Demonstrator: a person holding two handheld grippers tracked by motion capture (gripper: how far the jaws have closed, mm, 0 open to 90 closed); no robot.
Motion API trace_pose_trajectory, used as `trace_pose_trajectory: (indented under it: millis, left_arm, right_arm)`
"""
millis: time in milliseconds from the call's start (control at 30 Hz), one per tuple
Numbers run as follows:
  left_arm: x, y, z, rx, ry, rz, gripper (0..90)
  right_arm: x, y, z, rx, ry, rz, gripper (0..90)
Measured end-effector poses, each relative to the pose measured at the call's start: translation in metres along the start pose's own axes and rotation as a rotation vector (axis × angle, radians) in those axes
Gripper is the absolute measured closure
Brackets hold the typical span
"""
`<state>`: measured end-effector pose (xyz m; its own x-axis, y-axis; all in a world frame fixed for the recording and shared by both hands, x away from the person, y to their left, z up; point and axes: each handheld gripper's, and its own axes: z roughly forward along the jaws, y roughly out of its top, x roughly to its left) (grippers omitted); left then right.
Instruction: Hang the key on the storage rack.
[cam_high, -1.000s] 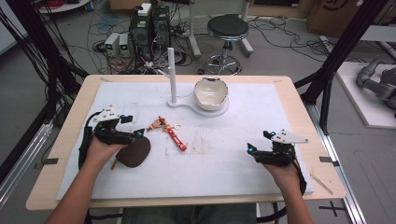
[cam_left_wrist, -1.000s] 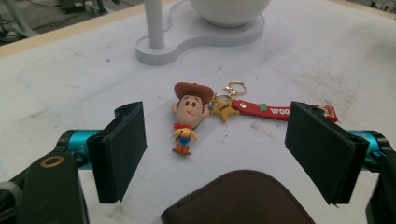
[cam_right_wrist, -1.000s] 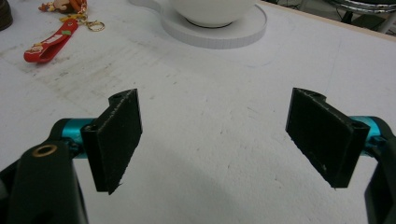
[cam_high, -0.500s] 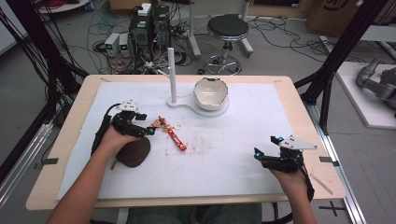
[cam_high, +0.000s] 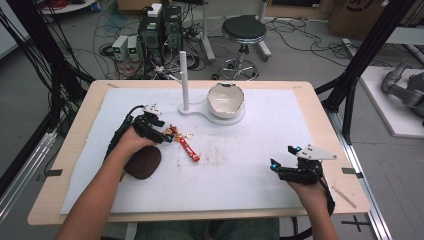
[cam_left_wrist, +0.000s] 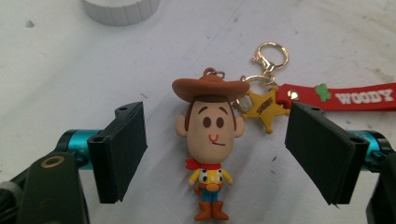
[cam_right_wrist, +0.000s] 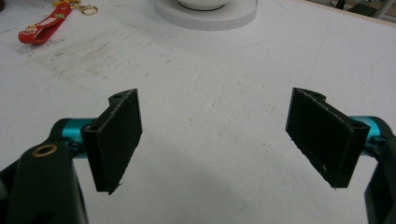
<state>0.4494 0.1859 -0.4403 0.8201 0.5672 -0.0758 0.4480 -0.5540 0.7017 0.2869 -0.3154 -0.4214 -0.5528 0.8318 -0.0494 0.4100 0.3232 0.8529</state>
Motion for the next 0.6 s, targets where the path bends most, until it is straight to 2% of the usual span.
trace_pose_trajectory:
  millis: [100, 167, 267, 333, 367, 400, 433, 600]
  left_arm:
    - [0.0015, -0.0004, 0.0039, 0.010, 0.009, -0.003, 22.5]
    - [0.0033, -0.0007, 0.0092, 0.033, 0.025, 0.014, 24.9]
    - [0.0029, -0.0004, 0.0089, 0.035, 0.048, 0.030, 34.3]
    - [0.0051, -0.0020, 0.0062, 0.018, 0.041, 0.029, 41.0]
    - [0.0051, -0.0020, 0.0062, 0.018, 0.041, 0.029, 49.7]
    - [0.0041, -0.0024, 0.0059, 0.015, 0.049, 0.043, 53.4]
    - [0.0017, -0.0023, 0.0064, 0.018, 0.063, 0.050, 53.9]
    - [-0.0002, -0.0020, 0.0064, 0.019, 0.072, 0.061, 54.6]
  right_arm:
    - [-0.0001, -0.0005, -0.0005, 0.002, 0.000, 0.008, 18.6]
    - [-0.0011, -0.0012, -0.0002, 0.003, -0.002, 0.002, 18.6]
    - [-0.0018, -0.0020, 0.0002, 0.005, -0.004, 0.007, 18.6]
    - [-0.0021, -0.0020, 0.0002, 0.004, -0.004, 0.009, 18.6]
    - [-0.0022, -0.0021, 0.0002, 0.003, -0.003, 0.008, 18.6]
    - [-0.0020, -0.0019, 0.0001, 0.003, -0.004, 0.009, 18.6]
    - [-0.0018, -0.0019, 0.0001, 0.004, -0.005, 0.010, 18.6]
    - [-0.0013, -0.0015, 0.0004, 0.004, -0.006, 0.006, 18.6]
